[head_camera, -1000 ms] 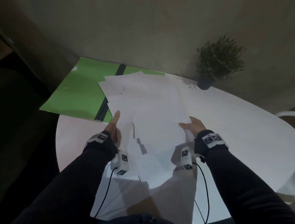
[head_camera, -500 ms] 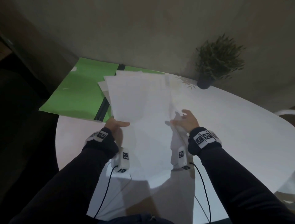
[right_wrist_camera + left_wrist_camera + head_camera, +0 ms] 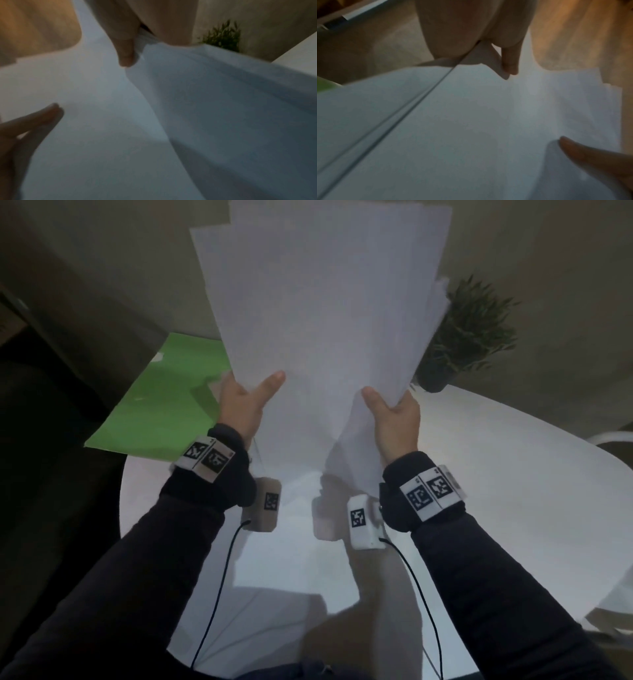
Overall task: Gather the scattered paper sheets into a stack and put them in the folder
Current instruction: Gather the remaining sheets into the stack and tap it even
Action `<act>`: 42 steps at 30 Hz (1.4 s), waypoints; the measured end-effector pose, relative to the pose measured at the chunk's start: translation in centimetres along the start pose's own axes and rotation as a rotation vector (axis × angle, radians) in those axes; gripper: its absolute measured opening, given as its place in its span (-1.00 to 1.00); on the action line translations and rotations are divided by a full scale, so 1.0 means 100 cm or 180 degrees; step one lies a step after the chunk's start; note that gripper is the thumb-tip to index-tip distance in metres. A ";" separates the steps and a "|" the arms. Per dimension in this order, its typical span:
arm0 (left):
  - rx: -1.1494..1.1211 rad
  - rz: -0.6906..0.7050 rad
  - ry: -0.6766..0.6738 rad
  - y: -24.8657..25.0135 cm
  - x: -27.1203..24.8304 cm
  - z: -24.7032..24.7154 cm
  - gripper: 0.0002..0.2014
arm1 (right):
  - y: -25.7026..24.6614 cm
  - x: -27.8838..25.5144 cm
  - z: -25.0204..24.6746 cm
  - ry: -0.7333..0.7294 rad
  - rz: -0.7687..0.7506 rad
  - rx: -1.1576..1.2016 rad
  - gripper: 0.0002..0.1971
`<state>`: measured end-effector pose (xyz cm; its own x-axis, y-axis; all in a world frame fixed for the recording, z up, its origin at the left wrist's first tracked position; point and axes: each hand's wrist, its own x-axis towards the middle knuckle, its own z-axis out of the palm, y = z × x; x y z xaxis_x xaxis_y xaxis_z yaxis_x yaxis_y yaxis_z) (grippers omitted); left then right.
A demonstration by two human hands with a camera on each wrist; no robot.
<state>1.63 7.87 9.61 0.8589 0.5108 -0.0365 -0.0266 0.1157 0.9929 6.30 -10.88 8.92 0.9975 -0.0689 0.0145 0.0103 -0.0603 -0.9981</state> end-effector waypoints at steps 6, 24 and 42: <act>0.0058 -0.0034 0.0317 -0.013 -0.010 0.009 -0.22 | 0.011 -0.018 0.005 0.0066 0.0019 0.0327 -0.79; 0.0195 0.0417 0.0164 -0.001 0.010 -0.005 -0.39 | -0.123 0.018 0.027 0.0750 -0.0295 0.1245 -0.55; -0.0022 0.0068 0.0224 -0.004 0.018 -0.004 -0.71 | -0.051 0.046 0.011 -0.0302 -0.0098 0.0925 -0.23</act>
<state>2.97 9.06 9.13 0.8201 0.5718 -0.0234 -0.0482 0.1099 0.9928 10.89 -9.76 14.01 0.9983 0.0228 0.0529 0.0464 0.2274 -0.9727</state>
